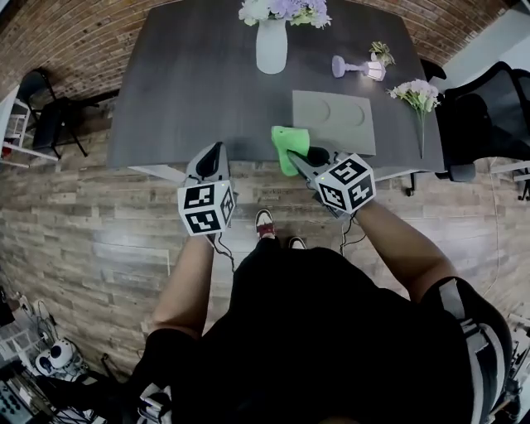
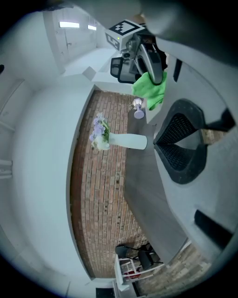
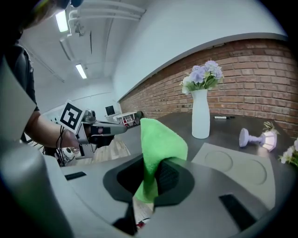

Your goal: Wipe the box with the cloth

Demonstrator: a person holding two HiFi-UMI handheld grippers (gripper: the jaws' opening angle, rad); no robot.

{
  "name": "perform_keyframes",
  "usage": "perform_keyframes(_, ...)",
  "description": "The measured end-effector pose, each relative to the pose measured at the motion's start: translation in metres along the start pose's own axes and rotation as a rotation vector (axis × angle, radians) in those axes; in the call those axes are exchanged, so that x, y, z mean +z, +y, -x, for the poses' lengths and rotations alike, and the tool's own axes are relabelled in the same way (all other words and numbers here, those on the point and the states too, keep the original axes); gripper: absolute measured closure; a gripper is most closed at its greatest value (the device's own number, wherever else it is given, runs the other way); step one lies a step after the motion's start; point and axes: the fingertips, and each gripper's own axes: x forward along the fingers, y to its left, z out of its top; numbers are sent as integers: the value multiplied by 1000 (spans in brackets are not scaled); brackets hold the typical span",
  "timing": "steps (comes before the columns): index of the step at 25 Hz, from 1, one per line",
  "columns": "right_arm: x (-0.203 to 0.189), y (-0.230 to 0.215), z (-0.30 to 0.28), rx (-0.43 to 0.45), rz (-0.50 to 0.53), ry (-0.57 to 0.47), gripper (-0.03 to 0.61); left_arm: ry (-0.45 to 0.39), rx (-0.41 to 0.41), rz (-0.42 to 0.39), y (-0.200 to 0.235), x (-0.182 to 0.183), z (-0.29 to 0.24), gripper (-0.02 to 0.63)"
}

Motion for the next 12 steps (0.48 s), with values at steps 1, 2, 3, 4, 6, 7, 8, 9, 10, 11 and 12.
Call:
perform_keyframes(1, 1, -3, -7, -11, -1, 10, 535, 1, -5, 8, 8, 3, -6, 606)
perform_keyframes(2, 1, -6, -14, -21, -3, 20, 535, 2, -14, 15, 13, 5, -13, 606)
perform_keyframes(3, 1, -9, -19, -29, -6, 28, 535, 4, -26, 18, 15, 7, -18, 606)
perform_keyframes(4, 0, -10, -24, -36, -8, 36, 535, 8, -41, 18, 16, 7, -22, 606)
perform_keyframes(6, -3, -12, -31, -42, -10, 49, 537, 22, -67, 9, 15, 3, -29, 606)
perform_keyframes(7, -4, -14, -34, -44, -11, 55, 535, 31, -76, 4, 14, 1, -32, 606)
perform_keyframes(8, -5, -16, -36, -44, -11, 60, 535, 38, -83, 1, 13, -1, -34, 606)
perform_keyframes(9, -6, -19, -38, -44, -11, 66, 535, 44, -88, -3, 12, -3, -37, 606)
perform_keyframes(10, -8, -23, -41, -44, -8, 74, 535, 47, -90, -8, 12, -4, -41, 606)
perform_keyframes(11, -9, -26, -44, -43, -3, 83, 535, 50, -89, -15, 12, -4, -46, 606)
perform_keyframes(12, -11, -31, -47, -41, 3, 93, 535, 52, -85, -18, 13, -4, -51, 606)
